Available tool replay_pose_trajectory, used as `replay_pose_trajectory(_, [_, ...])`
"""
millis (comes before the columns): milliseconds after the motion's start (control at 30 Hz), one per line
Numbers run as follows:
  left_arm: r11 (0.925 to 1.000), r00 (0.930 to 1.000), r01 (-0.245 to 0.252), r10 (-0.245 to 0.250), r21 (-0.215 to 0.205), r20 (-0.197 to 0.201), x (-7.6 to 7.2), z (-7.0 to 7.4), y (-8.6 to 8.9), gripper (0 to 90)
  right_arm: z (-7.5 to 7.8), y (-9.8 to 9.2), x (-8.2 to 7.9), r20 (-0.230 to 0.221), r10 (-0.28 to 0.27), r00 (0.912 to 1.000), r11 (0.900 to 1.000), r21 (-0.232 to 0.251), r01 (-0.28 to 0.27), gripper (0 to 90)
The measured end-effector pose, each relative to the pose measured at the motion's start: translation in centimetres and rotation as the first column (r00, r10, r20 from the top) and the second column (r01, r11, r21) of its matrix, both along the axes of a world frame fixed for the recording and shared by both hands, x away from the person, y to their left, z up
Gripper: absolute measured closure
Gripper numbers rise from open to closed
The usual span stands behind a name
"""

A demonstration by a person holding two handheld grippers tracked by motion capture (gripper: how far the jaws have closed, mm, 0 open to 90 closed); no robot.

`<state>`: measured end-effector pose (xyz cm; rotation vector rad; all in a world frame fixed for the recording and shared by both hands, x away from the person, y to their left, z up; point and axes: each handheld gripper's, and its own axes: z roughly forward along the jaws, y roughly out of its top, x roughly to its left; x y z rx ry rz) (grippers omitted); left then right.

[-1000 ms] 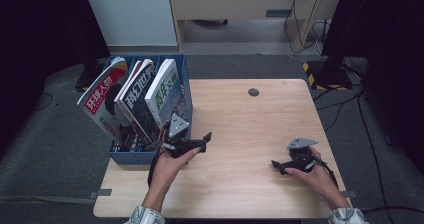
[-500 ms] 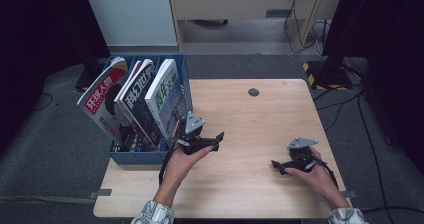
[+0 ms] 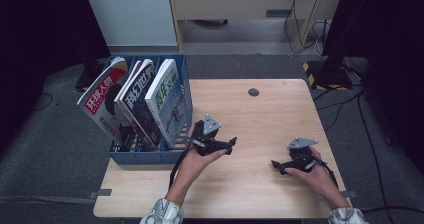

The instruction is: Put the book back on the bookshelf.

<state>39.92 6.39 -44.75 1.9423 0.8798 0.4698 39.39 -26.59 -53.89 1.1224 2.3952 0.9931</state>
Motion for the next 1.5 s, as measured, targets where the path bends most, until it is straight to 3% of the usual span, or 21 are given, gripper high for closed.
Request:
replay_pose_trajectory(367, [0.9975, 0.9991, 0.031, -0.029, 0.063, -0.032, 0.2, -2.2, -1.7, 4.2, 0.0, 0.0, 0.0, -0.001, -0.001, 1.0, 1.0, 0.0, 0.001, 1.9])
replay_pose_trajectory(667, [0.9873, 0.9956, 0.071, -0.061, 0.142, -0.071, -0.1, -4.6, -3.5, 4.3, 0.0, 0.0, 0.0, -0.001, -0.001, 1.0, 1.0, 0.001, 0.001, 1.9])
replay_pose_trajectory(767, [0.9861, 0.9951, 0.073, -0.062, 0.149, -0.077, -0.2, -4.8, -3.6, 4.4, 0.0, 0.0, 0.0, 0.0, 0.0, 1.0, 1.0, 0.0, 0.0, 1.9])
replay_pose_trajectory(1000, [0.9797, 0.9893, 0.06, -0.033, 0.191, -0.142, 0.0, -6.8, -3.7, 4.6, 0.0, 0.0, 0.0, 0.0, 0.0, 1.0, 1.0, 0.0, 0.0, 1.9])
replay_pose_trajectory(1267, [0.978, 0.9868, 0.047, -0.013, 0.203, -0.161, 0.2, -7.5, -3.7, 4.6, 0.0, 0.0, 0.0, 0.0, -0.001, 1.0, 1.0, 0.0, 0.001, 1.9])
replay_pose_trajectory(1500, [0.9803, 0.9836, 0.001, 0.035, 0.198, -0.177, 0.7, -8.2, -2.9, 4.6, 0.0, 0.0, 0.0, 0.0, -0.001, 1.0, 1.0, 0.0, 0.001, 1.9])
